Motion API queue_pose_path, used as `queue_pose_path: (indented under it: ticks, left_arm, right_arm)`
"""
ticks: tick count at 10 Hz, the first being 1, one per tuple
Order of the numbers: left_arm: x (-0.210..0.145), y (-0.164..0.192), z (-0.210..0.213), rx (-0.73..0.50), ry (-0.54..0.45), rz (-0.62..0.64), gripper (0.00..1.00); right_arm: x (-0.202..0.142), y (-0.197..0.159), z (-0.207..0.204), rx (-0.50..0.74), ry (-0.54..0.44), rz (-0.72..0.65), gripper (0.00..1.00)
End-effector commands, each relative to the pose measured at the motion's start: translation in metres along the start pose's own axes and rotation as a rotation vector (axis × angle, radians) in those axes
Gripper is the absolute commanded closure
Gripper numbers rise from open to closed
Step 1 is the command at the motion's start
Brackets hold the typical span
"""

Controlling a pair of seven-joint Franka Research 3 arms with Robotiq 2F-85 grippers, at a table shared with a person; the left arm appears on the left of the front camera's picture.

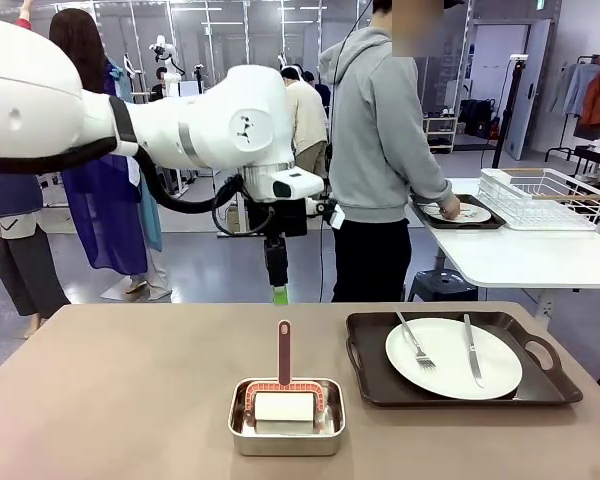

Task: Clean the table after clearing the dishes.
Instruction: When the left (or right) Handle tray is removed, use the left hand (or right hand) to clean the left (or right) side of the table with the Lint Roller.

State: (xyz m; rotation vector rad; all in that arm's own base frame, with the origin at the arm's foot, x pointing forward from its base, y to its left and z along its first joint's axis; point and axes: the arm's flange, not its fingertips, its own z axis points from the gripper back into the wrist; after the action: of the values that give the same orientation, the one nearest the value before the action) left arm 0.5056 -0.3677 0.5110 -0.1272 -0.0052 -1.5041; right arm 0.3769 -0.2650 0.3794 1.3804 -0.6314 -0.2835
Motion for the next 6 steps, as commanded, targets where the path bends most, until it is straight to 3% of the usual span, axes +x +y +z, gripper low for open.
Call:
queue_pose_path:
  ticks: [1, 6]
  left_arm:
    - [0.007, 0.014, -0.009, -0.032, -0.015, -0.06, 0.0]
    - [0.005, 0.036, -0.049, -0.157, 0.052, -0.043, 0.0]
  right_arm:
    - [-0.002, 0.004, 0.0, 0.004, -0.006, 0.007, 0.0]
    - [-0.002, 0.004, 0.0, 0.004, -0.006, 0.007, 0.0]
